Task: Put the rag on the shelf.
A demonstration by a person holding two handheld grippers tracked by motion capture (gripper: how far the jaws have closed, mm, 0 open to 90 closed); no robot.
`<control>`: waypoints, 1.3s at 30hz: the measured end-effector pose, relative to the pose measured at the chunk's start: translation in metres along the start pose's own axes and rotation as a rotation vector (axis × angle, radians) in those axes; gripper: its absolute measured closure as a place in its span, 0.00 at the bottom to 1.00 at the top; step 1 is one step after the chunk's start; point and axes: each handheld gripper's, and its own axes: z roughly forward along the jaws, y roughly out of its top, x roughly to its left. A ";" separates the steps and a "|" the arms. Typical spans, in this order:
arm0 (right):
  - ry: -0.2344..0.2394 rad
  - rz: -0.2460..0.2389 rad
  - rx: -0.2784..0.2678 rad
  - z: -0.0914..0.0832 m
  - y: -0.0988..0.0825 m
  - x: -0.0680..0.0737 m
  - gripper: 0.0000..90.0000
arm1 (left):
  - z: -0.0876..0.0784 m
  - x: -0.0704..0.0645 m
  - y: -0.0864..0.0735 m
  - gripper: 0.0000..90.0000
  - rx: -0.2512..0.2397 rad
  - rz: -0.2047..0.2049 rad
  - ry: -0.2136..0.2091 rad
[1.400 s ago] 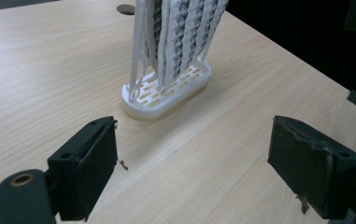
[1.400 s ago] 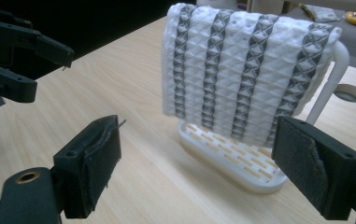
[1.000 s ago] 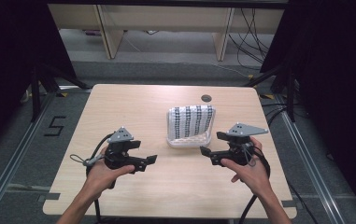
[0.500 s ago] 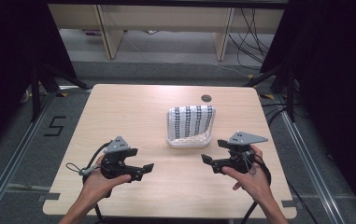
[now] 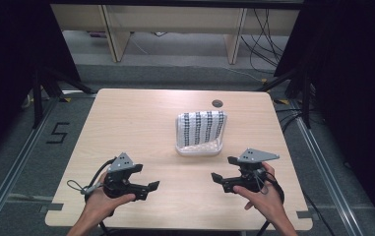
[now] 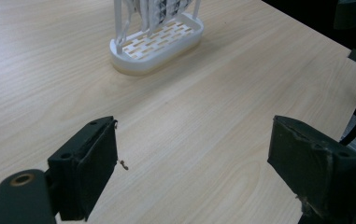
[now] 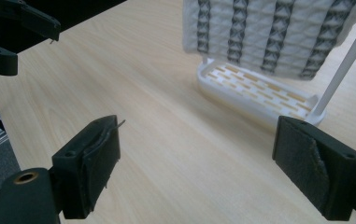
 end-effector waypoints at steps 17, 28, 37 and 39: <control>0.020 0.026 0.046 0.006 -0.037 0.005 0.18 | -0.009 -0.003 -0.038 0.16 0.011 0.022 0.034; 0.020 -0.013 0.037 0.005 -0.051 0.013 0.18 | -0.009 -0.007 -0.055 0.17 0.055 0.080 0.048; -0.007 -0.037 0.080 0.007 -0.068 0.016 0.18 | -0.008 -0.007 -0.071 0.17 0.080 0.079 0.050; -0.007 -0.045 0.093 0.008 -0.070 0.015 0.18 | -0.006 -0.008 -0.073 0.17 0.060 0.059 0.048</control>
